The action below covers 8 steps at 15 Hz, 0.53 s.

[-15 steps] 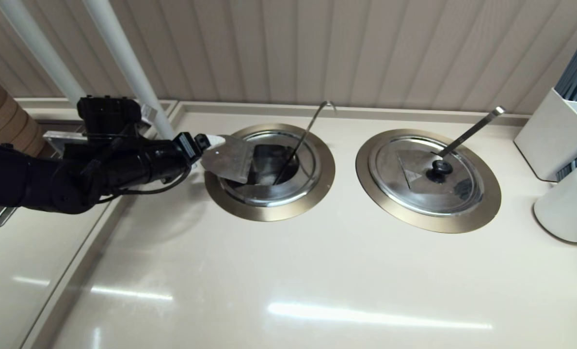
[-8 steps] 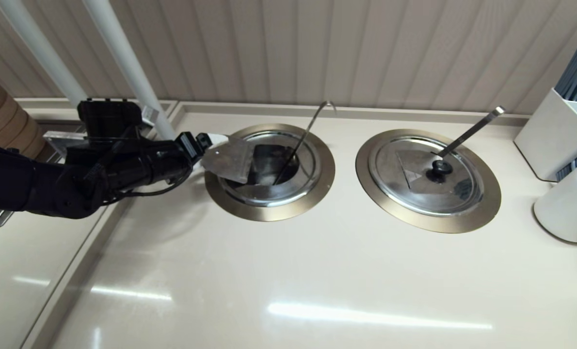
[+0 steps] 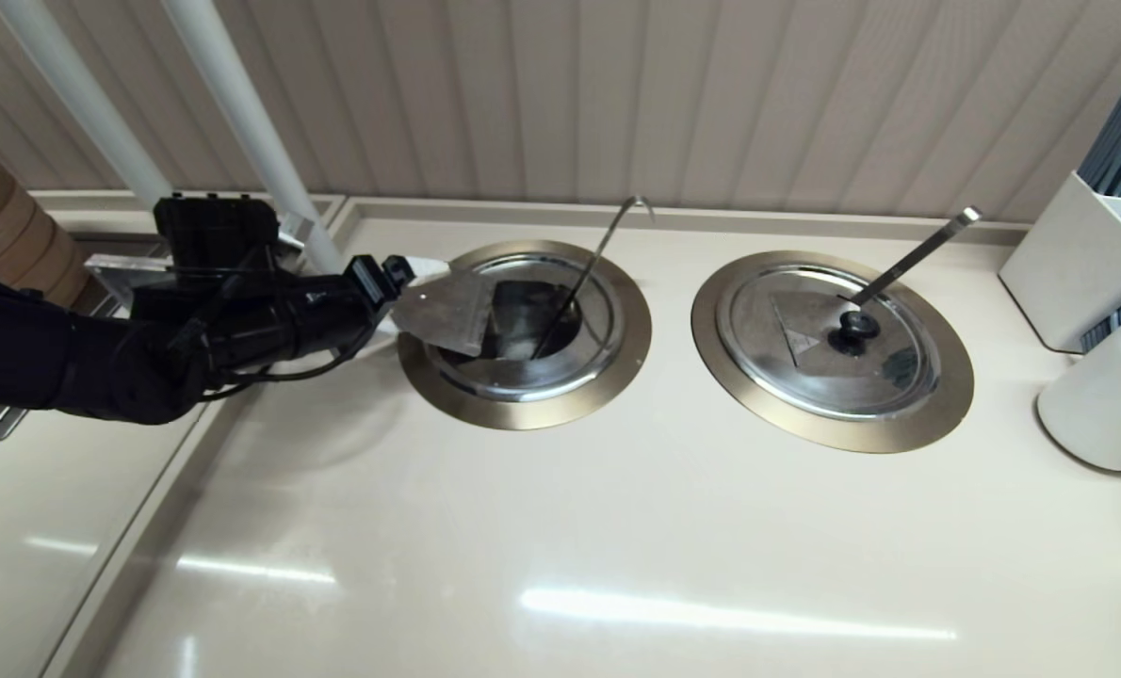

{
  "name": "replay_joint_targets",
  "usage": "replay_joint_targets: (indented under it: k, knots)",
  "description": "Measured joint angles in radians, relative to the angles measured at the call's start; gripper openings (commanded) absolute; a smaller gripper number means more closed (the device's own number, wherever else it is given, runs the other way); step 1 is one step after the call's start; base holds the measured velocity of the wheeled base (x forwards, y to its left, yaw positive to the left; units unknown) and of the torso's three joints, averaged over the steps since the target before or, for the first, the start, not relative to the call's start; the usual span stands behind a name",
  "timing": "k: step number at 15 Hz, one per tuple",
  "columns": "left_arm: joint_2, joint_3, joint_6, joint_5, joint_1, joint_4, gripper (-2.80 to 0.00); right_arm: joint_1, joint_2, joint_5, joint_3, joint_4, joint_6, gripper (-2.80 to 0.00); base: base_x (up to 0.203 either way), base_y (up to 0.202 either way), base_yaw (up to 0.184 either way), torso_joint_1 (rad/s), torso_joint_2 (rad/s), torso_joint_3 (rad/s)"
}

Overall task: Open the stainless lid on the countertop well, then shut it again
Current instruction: Close the lid

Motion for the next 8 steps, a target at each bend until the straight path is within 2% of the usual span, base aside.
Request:
replay_joint_targets:
  k: [8]
  knots:
    - [-0.021,0.005,-0.001,-0.001,-0.031,-0.001,0.00,0.000,0.000,0.000,0.000,0.000,0.000,-2.80,0.000,0.000,0.000,0.000,0.00,0.000]
